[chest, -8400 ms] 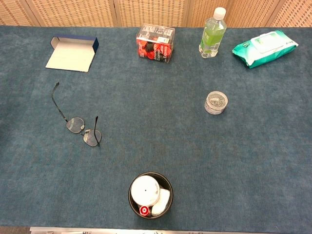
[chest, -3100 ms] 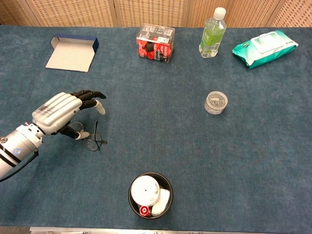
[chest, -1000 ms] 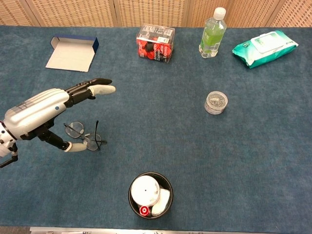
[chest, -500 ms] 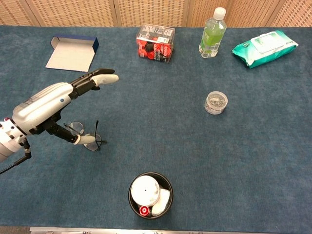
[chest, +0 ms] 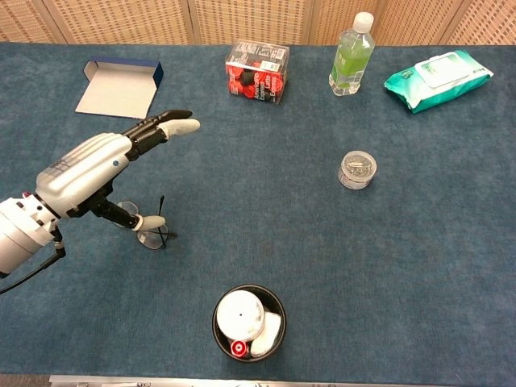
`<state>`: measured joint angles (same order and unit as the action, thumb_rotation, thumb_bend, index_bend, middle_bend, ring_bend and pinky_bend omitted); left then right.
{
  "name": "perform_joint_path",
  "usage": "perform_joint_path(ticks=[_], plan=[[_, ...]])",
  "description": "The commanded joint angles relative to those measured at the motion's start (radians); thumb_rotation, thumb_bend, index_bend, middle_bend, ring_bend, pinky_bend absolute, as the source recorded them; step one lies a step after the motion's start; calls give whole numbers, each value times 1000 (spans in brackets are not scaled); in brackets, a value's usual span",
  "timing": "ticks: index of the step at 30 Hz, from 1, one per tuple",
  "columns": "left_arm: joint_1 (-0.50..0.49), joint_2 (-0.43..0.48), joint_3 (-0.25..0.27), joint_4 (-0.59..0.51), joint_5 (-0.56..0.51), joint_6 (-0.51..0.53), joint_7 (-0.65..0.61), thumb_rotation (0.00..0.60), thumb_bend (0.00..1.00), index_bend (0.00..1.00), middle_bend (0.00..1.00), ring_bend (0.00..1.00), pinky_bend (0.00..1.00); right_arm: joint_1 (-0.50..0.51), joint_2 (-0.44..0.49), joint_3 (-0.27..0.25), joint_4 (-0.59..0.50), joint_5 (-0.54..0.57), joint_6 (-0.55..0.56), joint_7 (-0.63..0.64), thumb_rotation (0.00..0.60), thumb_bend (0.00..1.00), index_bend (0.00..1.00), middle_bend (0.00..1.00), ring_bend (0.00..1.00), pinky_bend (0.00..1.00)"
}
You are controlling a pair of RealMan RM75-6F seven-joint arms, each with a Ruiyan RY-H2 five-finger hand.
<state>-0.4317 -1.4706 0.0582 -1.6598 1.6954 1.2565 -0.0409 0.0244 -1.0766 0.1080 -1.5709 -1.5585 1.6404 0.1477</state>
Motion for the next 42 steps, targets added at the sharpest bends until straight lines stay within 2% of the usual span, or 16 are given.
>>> perform_joint_path(ticks=[1, 12, 25, 42], plan=[[2, -11, -6, 14, -8, 2, 13, 600, 24, 0, 0, 0, 150, 0, 1, 0, 0, 0, 0, 2, 600, 174, 464, 367, 262, 234], [10, -22, -12, 45, -25, 10, 13, 600, 24, 0, 0, 0, 150, -1, 1, 0, 0, -1, 1, 2, 600, 175, 464, 367, 262, 234], [28, -1, 19, -29, 1, 21, 65, 600, 23, 0, 0, 0, 149, -3, 2, 0, -1, -4, 8, 2, 600, 174, 464, 367, 262, 234], [53, -49, -28, 6, -59, 43, 177, 600, 24, 0, 0, 0, 150, -5, 5, 0, -3, -6, 12, 7, 600, 174, 464, 367, 262, 234]])
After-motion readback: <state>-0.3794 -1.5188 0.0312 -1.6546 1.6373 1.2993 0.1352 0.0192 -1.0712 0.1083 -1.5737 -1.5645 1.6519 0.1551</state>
